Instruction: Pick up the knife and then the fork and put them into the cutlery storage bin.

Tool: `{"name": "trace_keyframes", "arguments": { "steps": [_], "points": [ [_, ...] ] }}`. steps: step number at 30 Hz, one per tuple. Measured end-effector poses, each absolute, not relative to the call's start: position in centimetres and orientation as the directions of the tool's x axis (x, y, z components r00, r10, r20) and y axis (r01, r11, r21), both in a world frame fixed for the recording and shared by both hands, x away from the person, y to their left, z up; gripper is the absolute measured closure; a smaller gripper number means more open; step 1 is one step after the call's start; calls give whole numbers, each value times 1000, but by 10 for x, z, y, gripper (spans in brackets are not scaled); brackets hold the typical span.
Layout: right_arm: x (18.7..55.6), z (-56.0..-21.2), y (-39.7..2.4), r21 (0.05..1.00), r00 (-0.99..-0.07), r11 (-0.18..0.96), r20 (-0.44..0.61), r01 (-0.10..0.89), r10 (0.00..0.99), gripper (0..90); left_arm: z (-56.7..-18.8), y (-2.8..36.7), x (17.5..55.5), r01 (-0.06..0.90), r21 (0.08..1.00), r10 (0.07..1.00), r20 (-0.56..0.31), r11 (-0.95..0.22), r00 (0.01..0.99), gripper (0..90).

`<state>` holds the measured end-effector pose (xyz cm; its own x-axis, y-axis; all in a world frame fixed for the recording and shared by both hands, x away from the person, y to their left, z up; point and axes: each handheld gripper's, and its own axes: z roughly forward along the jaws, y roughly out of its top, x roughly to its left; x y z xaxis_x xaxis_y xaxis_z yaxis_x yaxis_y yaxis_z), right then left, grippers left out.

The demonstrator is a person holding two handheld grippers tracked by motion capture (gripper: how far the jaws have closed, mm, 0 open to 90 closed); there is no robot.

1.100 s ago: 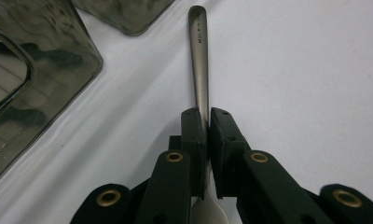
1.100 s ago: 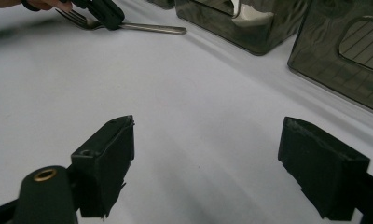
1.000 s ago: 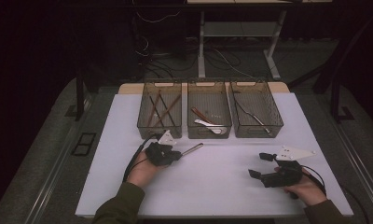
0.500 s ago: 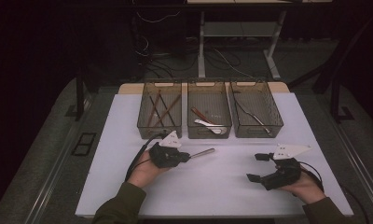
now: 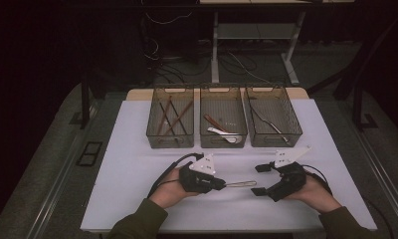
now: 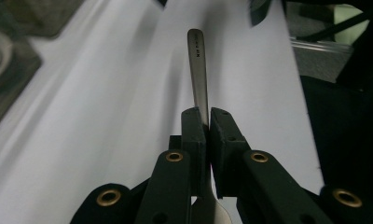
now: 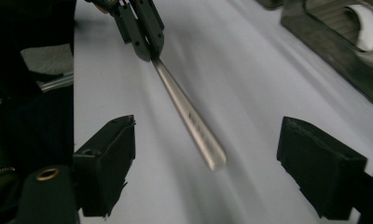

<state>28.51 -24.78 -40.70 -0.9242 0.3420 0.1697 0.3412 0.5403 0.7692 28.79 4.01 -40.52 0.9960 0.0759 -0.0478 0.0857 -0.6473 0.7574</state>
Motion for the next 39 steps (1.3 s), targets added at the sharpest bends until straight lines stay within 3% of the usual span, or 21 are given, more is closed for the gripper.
{"name": "trace_keyframes", "arguments": {
  "steps": [2,10,18,26,27,29,39],
  "points": [
    [287,-408,-241,761,-932,553,186,337,312,240,-405,36,285,73,756,58,-46,-650,997,846],
    [296,-418,-220,703,-953,644,245,301,177,458,-404,33,282,58,763,38,-45,-644,998,845],
    [298,-423,-218,685,-951,663,270,300,151,667,-404,32,281,51,761,26,-44,-646,999,845],
    [293,-422,-215,680,-952,680,290,274,94,787,-406,31,281,36,756,-4,-51,-654,999,843],
    [293,-422,-214,675,-954,688,289,266,85,856,-406,30,281,33,754,6,-38,-656,999,843],
    [292,-423,-213,670,-956,696,280,259,86,860,-408,30,282,39,750,6,-47,-660,999,848],
    [296,-422,-220,650,-965,715,207,257,158,860,-408,45,290,129,786,111,-77,-605,991,585]
  ]
}}
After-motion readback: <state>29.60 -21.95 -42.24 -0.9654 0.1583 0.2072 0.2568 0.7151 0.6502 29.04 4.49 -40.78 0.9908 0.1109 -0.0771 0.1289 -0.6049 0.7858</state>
